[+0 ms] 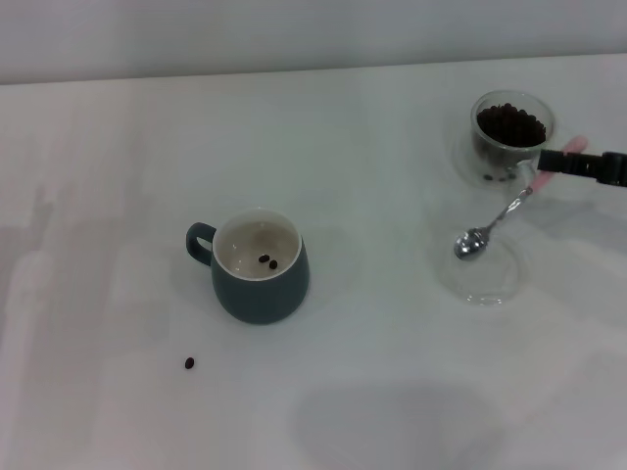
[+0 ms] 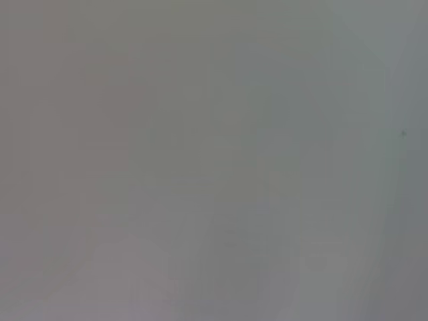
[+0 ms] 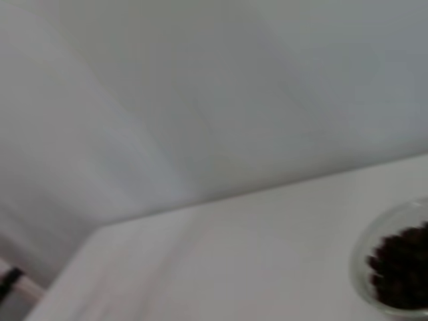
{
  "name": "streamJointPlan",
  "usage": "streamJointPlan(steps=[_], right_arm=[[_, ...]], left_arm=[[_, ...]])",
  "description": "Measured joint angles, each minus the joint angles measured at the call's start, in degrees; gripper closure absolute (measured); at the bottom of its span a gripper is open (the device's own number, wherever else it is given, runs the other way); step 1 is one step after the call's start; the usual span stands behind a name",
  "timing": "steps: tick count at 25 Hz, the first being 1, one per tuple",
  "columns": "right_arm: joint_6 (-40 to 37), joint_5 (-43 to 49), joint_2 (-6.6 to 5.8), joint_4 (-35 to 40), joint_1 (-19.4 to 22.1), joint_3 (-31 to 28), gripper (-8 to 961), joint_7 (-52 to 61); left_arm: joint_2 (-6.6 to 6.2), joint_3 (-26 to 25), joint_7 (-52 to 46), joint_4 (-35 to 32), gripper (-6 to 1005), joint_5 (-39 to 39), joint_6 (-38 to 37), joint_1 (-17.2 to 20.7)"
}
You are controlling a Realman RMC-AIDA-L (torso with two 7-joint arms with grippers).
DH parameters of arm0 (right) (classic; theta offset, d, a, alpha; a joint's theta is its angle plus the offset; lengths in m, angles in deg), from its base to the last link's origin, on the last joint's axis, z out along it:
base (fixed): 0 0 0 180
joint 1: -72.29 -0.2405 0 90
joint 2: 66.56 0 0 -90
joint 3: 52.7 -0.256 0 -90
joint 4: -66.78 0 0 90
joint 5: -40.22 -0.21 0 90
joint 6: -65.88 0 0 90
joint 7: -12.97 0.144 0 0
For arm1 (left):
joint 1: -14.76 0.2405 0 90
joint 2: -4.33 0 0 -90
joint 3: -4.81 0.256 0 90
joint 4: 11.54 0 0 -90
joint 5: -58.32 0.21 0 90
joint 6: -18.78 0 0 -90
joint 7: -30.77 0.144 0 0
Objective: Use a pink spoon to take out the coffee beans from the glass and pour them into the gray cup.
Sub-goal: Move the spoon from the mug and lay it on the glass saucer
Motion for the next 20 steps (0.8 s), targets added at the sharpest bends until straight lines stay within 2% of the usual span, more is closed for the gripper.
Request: streamJointPlan(steps=[4, 12, 20], right_arm=[[-3.47, 3.04, 0.19, 0.02, -0.05, -0.05, 790, -0.02], [-2.40, 4.65, -0.08, 0.03, -0.95, 0.30, 789, 0.68], [-3.22, 8.15, 1.26, -0.01, -2.16, 0.10, 789, 0.23]], left_arm=[[0.00, 0.00, 0.00, 0.00, 200, 0.01, 0.00, 0.01], [0.00, 0.00, 0.00, -0.07, 200, -0.05, 0.00, 0.04], [0.09, 0.00, 0.00, -0.01, 200, -0.09, 0.00, 0.01]])
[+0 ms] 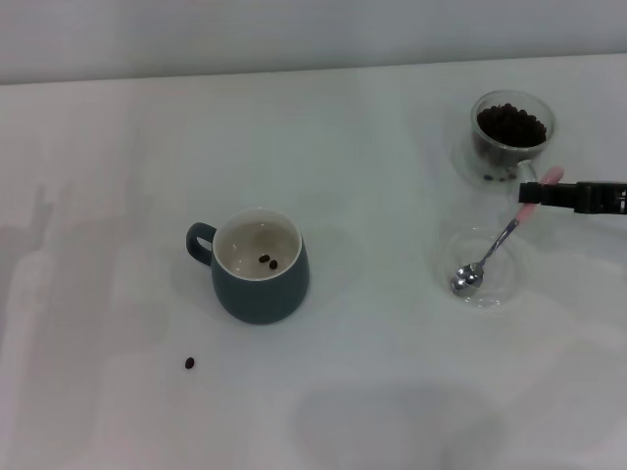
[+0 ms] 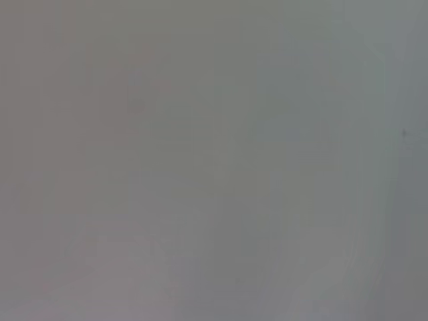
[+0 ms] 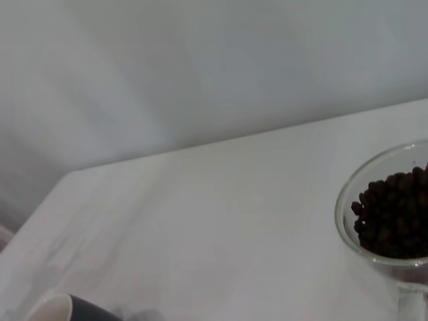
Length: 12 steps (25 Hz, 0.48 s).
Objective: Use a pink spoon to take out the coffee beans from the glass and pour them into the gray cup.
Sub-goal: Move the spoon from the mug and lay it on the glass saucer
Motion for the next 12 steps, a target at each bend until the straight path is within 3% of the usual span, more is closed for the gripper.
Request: streamJointPlan(steps=[7, 12], right_arm=[[-1.90, 1.67, 0.74, -0.11, -0.52, 0.05, 788, -0.08], [-2.56, 1.33, 0.96, 0.35, -0.29, -0.02, 648, -0.36]], left_arm=[[0.09, 0.00, 0.00, 0.12, 200, 0.00, 0.00, 0.21], [0.09, 0.00, 0.00, 0.21, 200, 0.00, 0.00, 0.44]])
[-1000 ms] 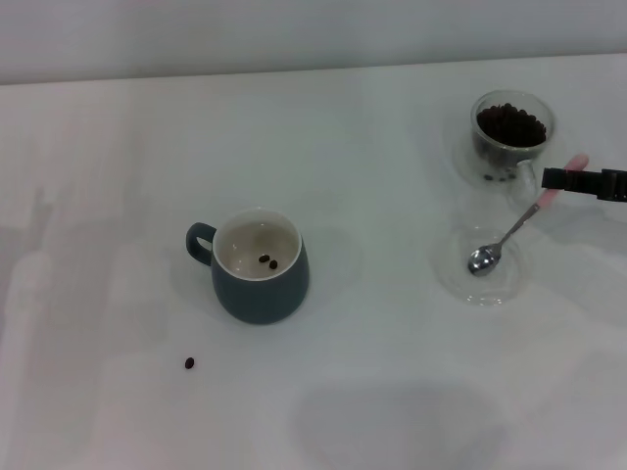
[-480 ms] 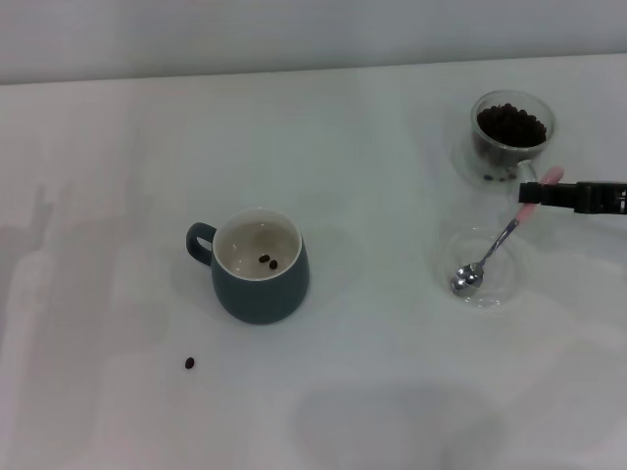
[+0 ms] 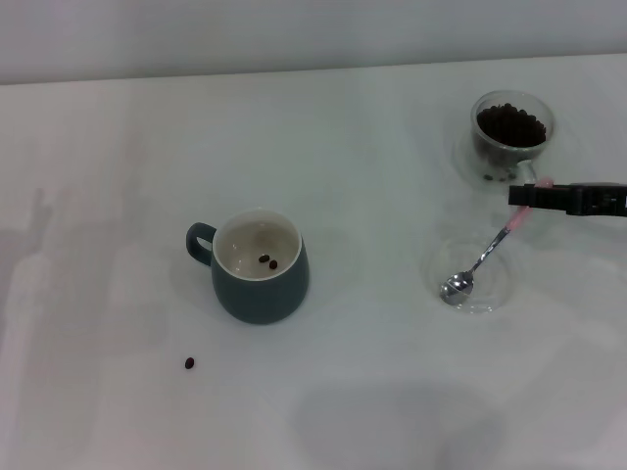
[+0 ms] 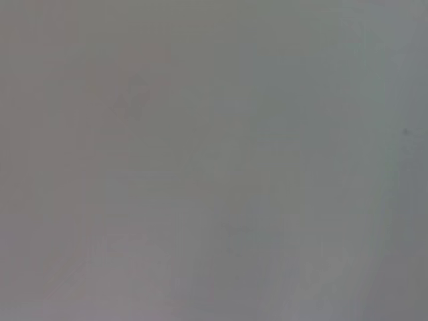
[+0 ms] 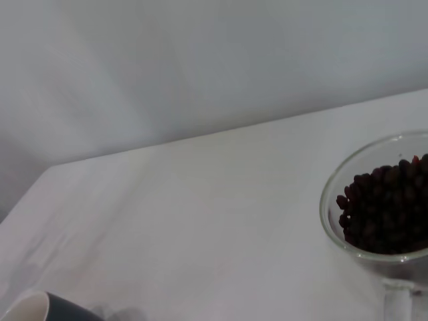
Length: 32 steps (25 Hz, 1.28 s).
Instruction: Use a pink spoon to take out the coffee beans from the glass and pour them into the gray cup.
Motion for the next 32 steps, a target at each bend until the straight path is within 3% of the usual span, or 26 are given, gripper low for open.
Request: streamJointPlan(steps=[6, 15, 17, 19, 22, 24, 32], right_arm=[[-1.10, 0.00, 0.21, 0.45, 0.22, -3.95, 565, -3.91], [-0.51, -0.39, 0.27, 0.51, 2.92, -19.56, 209, -6.87], [-0.13, -0.46, 0.99, 0.30, 3.55, -24.55, 134, -9.41], [-0.29, -0.77, 2.82, 0.31, 4.14, -30.67, 119, -14.09], [-1.31, -2.67, 6.07, -0.24, 4.69, -39.16, 97, -24.42], [-1.46, -4.79, 7.39, -3.16, 4.92, -43.08, 82, -34.31], [-2.26, -22.42, 7.73, -26.36, 4.51, -48.36, 74, -84.38]], left_arm=[[-0.08, 0.00, 0.00, 0.02, 200, 0.01, 0.00, 0.06], [-0.09, 0.00, 0.00, -0.14, 200, 0.01, 0.00, 0.16], [-0.09, 0.00, 0.00, -0.18, 200, 0.01, 0.00, 0.17], [-0.09, 0.00, 0.00, -0.18, 200, 0.00, 0.00, 0.17], [-0.12, 0.00, 0.00, -0.20, 200, 0.00, -0.04, 0.07], [-0.16, 0.00, 0.00, -0.24, 200, 0.00, -0.29, -0.06], [-0.18, 0.00, 0.00, -0.44, 200, 0.10, -0.80, -0.26]])
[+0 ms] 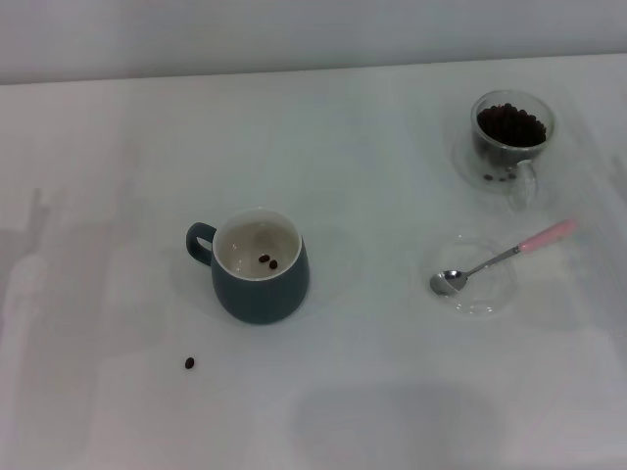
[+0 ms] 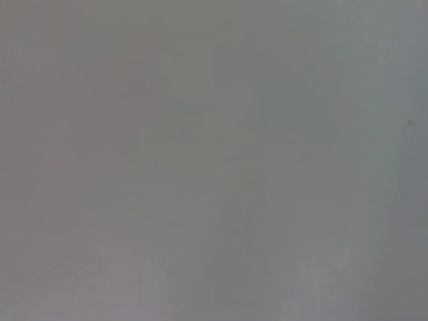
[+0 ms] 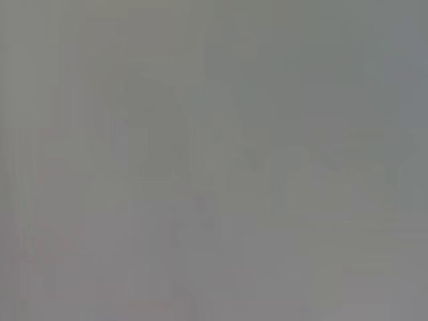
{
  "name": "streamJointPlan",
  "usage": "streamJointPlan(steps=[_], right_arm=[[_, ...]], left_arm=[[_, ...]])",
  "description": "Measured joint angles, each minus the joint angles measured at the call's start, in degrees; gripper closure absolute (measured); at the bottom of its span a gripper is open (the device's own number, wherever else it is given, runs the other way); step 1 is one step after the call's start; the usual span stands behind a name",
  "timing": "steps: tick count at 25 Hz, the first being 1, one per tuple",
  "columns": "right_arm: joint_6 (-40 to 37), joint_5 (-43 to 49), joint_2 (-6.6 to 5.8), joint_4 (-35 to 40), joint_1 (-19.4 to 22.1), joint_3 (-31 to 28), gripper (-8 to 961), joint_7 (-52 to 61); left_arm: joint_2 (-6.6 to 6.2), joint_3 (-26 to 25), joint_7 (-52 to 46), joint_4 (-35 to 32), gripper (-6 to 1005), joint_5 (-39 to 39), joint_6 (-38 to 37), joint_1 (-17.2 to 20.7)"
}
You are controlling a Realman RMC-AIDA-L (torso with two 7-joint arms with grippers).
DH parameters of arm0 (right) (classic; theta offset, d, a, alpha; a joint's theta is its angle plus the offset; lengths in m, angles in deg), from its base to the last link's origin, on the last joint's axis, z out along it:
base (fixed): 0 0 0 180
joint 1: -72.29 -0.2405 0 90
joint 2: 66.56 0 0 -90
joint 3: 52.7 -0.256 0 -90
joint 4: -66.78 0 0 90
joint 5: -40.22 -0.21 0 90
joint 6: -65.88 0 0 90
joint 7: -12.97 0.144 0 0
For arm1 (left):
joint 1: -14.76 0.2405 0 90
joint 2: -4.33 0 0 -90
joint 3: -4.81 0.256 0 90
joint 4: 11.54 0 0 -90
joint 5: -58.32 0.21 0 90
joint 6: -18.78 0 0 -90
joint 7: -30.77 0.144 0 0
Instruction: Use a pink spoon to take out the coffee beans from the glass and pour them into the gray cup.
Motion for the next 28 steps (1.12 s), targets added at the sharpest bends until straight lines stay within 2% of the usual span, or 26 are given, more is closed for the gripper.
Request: streamJointPlan(steps=[4, 22, 28], right_arm=[[-2.42, -4.84, 0.17, -4.78, -0.74, -0.21, 74, -12.43], [-7.17, -5.08, 0.21, -4.27, -3.57, -0.37, 75, -10.10], [-11.25, -5.09, 0.33, -4.72, -4.88, -3.15, 75, -9.83]], left_arm=[[0.02, 0.00, 0.00, -0.01, 200, -0.09, -0.62, -0.18], [0.22, 0.00, -0.04, 0.28, 200, -0.10, -3.07, -1.52], [0.11, 0.00, -0.02, 0.05, 200, -0.10, -5.43, -2.96]])
